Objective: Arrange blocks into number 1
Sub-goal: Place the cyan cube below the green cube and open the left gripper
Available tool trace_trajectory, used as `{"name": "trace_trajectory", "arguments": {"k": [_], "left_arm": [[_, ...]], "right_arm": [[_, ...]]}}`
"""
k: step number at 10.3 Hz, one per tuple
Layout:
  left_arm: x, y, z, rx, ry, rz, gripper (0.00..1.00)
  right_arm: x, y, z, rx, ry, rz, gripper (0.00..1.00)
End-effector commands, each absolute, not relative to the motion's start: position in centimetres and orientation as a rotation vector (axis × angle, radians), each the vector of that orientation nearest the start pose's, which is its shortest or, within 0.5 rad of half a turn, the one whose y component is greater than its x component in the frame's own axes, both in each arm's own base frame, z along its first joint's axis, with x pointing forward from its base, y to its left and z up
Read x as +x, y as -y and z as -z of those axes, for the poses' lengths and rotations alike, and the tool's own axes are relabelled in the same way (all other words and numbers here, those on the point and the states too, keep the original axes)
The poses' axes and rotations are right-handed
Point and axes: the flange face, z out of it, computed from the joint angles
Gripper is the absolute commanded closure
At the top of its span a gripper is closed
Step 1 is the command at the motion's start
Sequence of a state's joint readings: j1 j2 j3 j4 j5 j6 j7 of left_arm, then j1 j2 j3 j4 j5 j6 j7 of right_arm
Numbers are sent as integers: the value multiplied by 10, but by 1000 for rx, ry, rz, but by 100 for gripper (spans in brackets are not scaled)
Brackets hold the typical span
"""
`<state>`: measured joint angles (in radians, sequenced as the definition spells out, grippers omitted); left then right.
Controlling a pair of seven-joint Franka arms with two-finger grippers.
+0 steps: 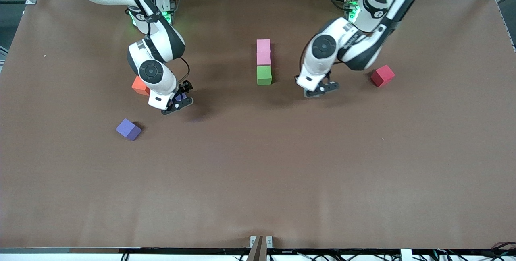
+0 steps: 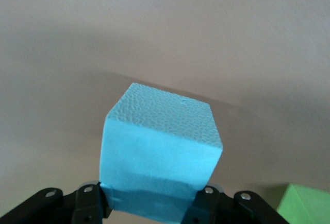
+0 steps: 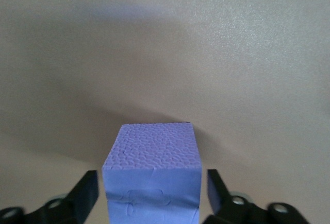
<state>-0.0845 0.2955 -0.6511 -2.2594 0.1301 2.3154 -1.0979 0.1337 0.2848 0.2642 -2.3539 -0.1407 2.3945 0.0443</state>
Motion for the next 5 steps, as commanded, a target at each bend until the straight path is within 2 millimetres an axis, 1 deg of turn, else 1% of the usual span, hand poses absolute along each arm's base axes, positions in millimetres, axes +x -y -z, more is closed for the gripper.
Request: {"name": "trace_trajectory", "arguments": {"k": [1, 2, 3, 4, 5], "left_arm": [[360, 389, -256, -3046, 426, -308, 59], [352, 402, -260, -3061, 415, -325, 59], [352, 409, -265, -3079, 410, -332, 59], [358, 417, -269, -3101, 405, -341, 59], [368, 425, -272, -3125, 408, -350, 59]], "right_arm": [[443, -188, -203, -3095, 765, -331, 95], [446, -189, -210, -3105, 748, -328, 100], [454, -193, -221, -3115, 733, -346, 100], [465, -201, -237, -3132, 683, -370, 100], [477, -218, -256, -3152, 631, -367, 100]]}}
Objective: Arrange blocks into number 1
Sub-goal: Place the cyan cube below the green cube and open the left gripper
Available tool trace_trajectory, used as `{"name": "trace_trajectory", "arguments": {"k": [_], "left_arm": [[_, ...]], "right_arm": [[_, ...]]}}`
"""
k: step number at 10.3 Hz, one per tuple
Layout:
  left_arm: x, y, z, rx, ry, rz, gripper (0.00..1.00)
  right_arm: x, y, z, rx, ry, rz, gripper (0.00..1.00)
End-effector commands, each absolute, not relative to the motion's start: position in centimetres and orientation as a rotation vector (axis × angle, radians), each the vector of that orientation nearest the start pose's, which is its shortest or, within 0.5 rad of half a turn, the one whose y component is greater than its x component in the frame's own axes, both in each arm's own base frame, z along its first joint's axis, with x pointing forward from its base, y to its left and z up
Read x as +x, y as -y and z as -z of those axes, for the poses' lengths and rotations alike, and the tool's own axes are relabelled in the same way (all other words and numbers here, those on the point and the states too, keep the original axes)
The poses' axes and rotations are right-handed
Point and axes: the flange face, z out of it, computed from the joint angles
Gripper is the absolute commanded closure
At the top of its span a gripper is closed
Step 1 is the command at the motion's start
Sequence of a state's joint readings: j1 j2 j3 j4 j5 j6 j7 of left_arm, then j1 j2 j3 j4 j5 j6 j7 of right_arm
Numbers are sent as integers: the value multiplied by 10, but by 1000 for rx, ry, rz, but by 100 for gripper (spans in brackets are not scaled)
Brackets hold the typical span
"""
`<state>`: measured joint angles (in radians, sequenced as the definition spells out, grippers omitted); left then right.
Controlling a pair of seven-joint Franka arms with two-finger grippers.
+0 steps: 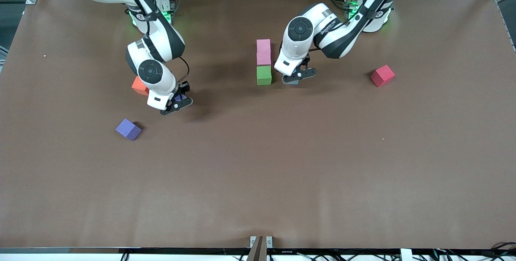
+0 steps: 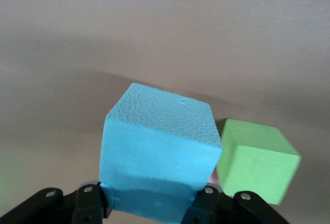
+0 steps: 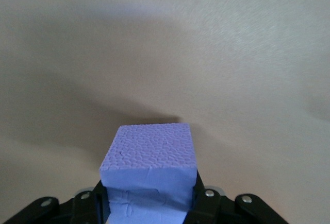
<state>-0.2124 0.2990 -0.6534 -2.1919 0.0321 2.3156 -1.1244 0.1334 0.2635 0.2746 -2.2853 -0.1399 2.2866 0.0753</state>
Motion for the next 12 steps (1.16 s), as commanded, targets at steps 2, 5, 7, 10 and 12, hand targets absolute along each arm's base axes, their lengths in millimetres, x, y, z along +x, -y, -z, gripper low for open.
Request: {"name": "trace_trajectory", "arguments": {"k": [2, 5, 7, 10, 12], "left_arm": [[388, 438, -275, -3161, 428, -364, 59], [400, 458, -277, -3199, 417, -380, 59], [415, 463, -272, -3213, 388, -355, 59], [419, 475, -255, -3213, 380, -396, 59], [408, 481, -234, -3181, 387, -439, 59]], "right_arm": [[496, -235, -281, -3156, 533, -319, 100], [523, -245, -302, -3125, 418, -260, 100], [531, -242, -302, -3123, 401, -268, 100], [533, -241, -299, -3121, 391, -276, 100], [532, -241, -295, -3121, 387, -288, 100]]}}
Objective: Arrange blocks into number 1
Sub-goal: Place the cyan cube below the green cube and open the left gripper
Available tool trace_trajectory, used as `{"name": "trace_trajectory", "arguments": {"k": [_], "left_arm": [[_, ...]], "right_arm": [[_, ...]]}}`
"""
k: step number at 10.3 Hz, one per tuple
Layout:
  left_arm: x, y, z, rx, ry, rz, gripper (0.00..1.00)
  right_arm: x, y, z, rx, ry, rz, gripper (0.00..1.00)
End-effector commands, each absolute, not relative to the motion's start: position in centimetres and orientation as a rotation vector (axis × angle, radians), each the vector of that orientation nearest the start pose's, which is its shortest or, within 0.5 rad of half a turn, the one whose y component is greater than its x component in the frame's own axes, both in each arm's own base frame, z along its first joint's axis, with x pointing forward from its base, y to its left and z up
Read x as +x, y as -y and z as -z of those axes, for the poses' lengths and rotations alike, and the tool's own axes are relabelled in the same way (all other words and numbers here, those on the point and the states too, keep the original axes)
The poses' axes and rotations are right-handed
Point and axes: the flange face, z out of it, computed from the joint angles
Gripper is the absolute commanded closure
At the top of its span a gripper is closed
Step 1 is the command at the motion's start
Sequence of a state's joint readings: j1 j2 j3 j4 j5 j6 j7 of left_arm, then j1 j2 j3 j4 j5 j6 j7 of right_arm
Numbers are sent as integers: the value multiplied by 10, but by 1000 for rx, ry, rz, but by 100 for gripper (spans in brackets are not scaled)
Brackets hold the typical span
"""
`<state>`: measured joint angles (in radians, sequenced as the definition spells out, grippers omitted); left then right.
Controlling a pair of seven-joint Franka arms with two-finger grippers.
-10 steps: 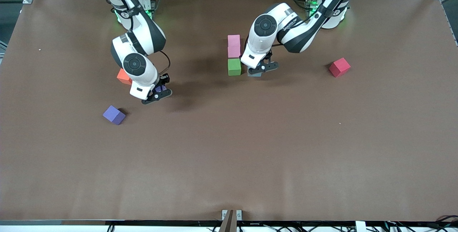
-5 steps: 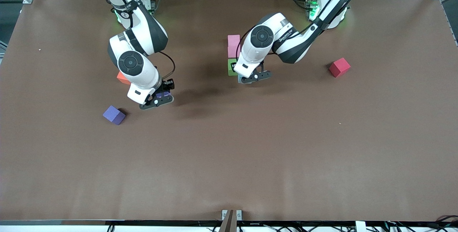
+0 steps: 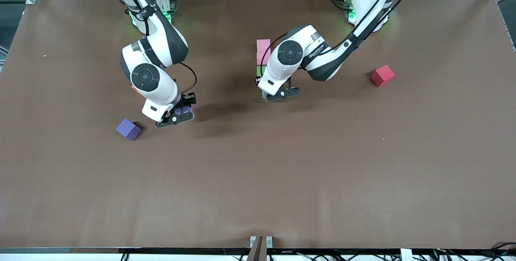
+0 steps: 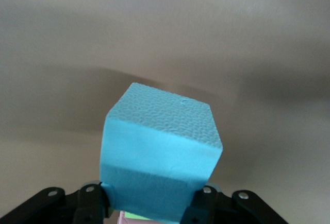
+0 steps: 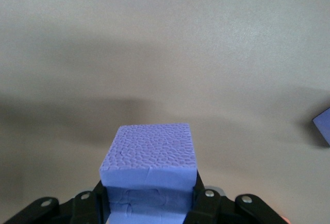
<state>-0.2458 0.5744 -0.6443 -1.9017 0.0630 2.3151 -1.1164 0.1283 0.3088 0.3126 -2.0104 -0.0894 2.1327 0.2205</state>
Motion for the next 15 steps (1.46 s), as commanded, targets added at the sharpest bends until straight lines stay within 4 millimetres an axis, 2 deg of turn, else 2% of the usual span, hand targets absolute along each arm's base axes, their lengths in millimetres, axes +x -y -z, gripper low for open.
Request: {"name": "trace_trajectory", "arguments": {"k": [1, 3, 5, 11, 15], "left_arm": [[401, 486, -227, -3161, 392, -434, 59], [394, 488, -214, -3132, 407, -438, 59], [394, 488, -210, -3118, 453, -447, 59], [404, 499, -220, -3141, 530, -466, 59], [402, 498, -211, -3128, 531, -485, 59]], "right_arm": [[532, -241, -294, -3121, 387, -290, 100], [532, -241, -293, -3122, 384, -293, 100], [531, -242, -291, -3120, 387, -300, 100], [530, -244, -287, -3119, 391, -307, 100], [530, -245, -284, -3116, 398, -308, 100]]}}
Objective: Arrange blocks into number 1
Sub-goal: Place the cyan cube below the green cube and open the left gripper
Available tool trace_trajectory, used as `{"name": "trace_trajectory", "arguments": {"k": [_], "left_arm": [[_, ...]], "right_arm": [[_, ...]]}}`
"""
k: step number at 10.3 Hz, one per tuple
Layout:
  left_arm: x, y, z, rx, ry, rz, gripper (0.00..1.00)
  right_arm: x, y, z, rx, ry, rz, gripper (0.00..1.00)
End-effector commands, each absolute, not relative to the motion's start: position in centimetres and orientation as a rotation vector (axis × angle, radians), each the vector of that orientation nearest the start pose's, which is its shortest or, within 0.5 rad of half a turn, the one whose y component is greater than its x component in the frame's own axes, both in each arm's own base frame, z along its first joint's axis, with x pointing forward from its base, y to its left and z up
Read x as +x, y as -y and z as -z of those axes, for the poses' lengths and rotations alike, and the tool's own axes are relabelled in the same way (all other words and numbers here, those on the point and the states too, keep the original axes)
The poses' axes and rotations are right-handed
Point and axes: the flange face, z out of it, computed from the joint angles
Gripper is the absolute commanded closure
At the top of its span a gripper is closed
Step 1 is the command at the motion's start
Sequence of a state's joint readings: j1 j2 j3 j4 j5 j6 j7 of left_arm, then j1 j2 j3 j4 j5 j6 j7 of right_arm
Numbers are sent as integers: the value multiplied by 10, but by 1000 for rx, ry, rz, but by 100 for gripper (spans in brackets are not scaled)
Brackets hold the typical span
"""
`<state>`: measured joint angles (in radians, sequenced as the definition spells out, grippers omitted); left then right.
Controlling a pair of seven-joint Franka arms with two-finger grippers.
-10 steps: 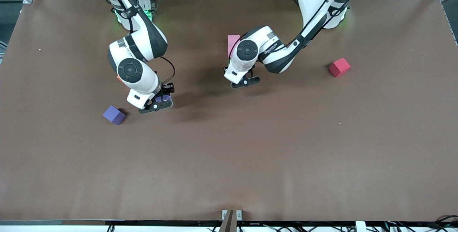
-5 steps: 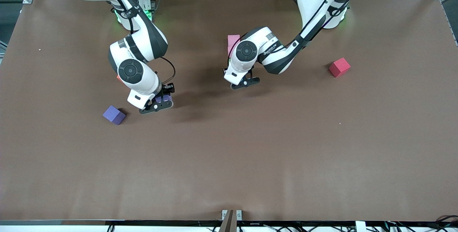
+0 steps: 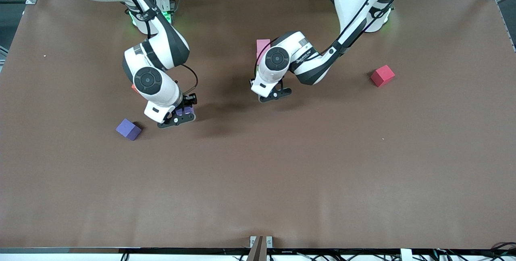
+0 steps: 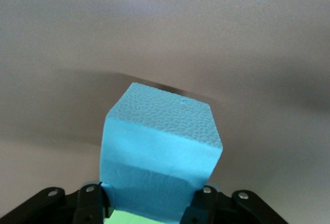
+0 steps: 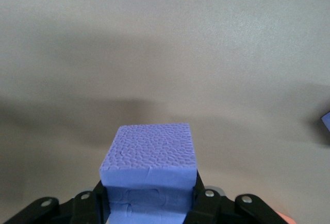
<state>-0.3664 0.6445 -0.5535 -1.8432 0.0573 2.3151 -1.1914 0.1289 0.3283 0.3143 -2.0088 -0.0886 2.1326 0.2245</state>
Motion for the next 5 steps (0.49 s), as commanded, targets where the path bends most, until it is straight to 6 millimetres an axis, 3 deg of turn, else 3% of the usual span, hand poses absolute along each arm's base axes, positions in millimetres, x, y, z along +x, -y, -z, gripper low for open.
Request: {"name": "trace_trajectory", "arguments": {"k": [1, 5], "left_arm": [[401, 498, -210, -3123, 543, -490, 59], [398, 494, -203, -3094, 600, -521, 58]], "right_arm": [[530, -245, -284, -3116, 398, -308, 100], [530, -246, -282, -3115, 398, -310, 100]]}}
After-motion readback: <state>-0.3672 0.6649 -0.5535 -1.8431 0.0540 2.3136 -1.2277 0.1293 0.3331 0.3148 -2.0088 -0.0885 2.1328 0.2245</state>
